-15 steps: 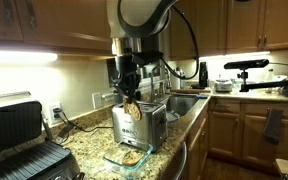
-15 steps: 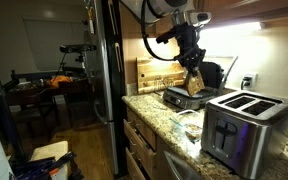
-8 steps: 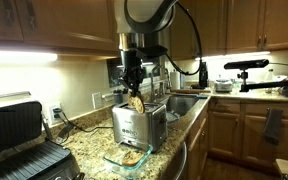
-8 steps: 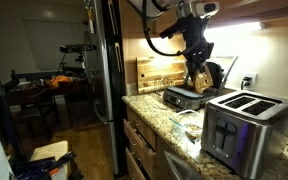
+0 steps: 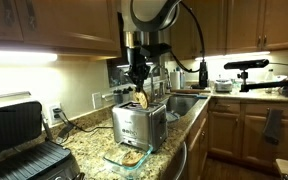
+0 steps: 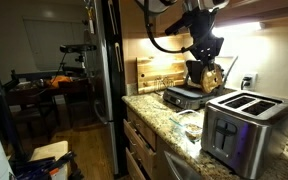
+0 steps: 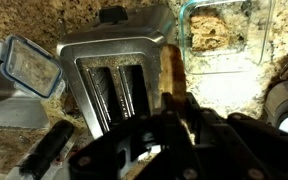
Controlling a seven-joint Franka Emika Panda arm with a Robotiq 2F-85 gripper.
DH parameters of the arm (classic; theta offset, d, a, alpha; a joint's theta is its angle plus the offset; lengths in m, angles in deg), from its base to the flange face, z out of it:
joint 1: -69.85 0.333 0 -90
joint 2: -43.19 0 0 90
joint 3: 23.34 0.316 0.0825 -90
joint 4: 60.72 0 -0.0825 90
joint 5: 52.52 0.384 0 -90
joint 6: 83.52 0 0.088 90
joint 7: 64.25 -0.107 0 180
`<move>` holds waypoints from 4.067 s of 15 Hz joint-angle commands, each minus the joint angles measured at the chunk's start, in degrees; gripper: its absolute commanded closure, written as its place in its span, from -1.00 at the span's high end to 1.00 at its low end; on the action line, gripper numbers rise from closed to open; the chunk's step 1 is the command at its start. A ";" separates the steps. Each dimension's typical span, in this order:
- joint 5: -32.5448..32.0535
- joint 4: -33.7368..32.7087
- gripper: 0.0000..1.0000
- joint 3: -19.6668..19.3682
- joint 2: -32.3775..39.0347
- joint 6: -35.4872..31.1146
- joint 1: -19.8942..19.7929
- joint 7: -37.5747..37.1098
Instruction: Place one slice of bread inside the right slot of the toaster
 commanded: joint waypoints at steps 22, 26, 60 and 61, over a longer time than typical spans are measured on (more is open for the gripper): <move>8.94 -1.73 -0.84 -4.02 -2.44 3.81 -5.95 16.03; 8.45 -2.80 -0.84 -4.36 -1.77 4.91 -6.27 18.03; 8.98 -22.52 -0.84 -4.08 15.10 15.16 -7.77 19.48; 9.00 -23.00 -0.84 -4.05 15.45 15.50 -7.77 19.45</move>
